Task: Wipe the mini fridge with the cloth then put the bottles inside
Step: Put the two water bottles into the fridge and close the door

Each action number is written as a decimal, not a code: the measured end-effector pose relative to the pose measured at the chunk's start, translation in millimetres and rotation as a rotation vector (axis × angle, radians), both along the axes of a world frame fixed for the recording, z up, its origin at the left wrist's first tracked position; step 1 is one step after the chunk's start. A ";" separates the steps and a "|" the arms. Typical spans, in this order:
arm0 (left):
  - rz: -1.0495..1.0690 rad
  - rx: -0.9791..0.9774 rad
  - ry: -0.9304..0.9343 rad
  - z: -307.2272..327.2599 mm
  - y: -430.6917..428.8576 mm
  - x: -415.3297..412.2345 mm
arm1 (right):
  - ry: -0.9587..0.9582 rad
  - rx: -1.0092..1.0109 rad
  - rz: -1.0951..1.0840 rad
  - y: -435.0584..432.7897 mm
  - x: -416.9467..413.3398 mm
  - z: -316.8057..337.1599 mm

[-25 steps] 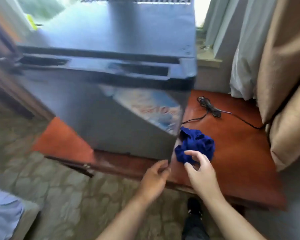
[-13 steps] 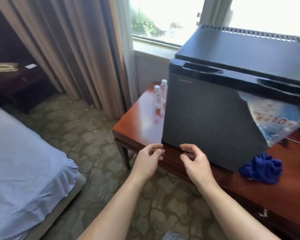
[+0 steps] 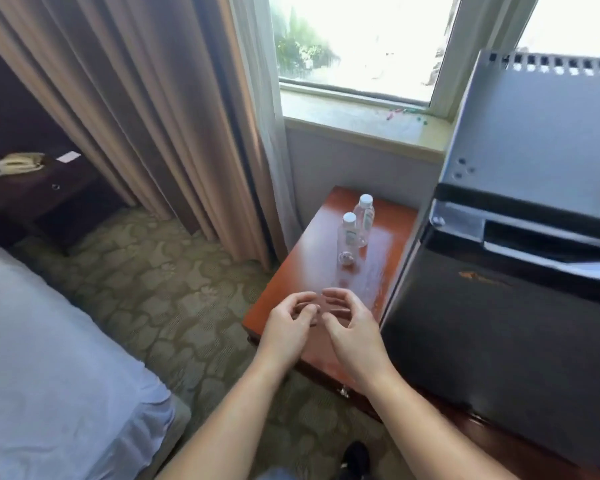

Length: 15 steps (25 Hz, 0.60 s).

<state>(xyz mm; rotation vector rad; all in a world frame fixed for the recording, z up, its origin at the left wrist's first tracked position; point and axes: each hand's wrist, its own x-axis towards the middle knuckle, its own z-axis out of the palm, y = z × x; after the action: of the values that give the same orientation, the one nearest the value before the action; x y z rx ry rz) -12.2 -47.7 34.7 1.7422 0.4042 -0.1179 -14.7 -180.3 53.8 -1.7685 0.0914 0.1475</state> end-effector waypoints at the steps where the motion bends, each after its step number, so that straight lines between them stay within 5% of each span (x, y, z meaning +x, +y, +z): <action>1: 0.021 -0.007 -0.005 4.3 7.3 22.6 | -0.004 -0.034 -0.040 4.5 19.0 3.9; 11: -0.234 -0.064 0.107 -21.6 43.4 186.4 | 0.095 -0.234 -0.444 49.7 141.1 -11.0; 15: -0.433 0.113 -0.041 -15.3 36.1 288.1 | 0.156 -0.438 -0.510 48.5 194.4 -9.8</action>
<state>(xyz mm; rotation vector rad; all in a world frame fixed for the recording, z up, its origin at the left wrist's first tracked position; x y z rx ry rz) 275.9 -11.6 19.4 1.9190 -0.0023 -0.3747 179.7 -131.8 43.9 -2.1042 0.7269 -0.1155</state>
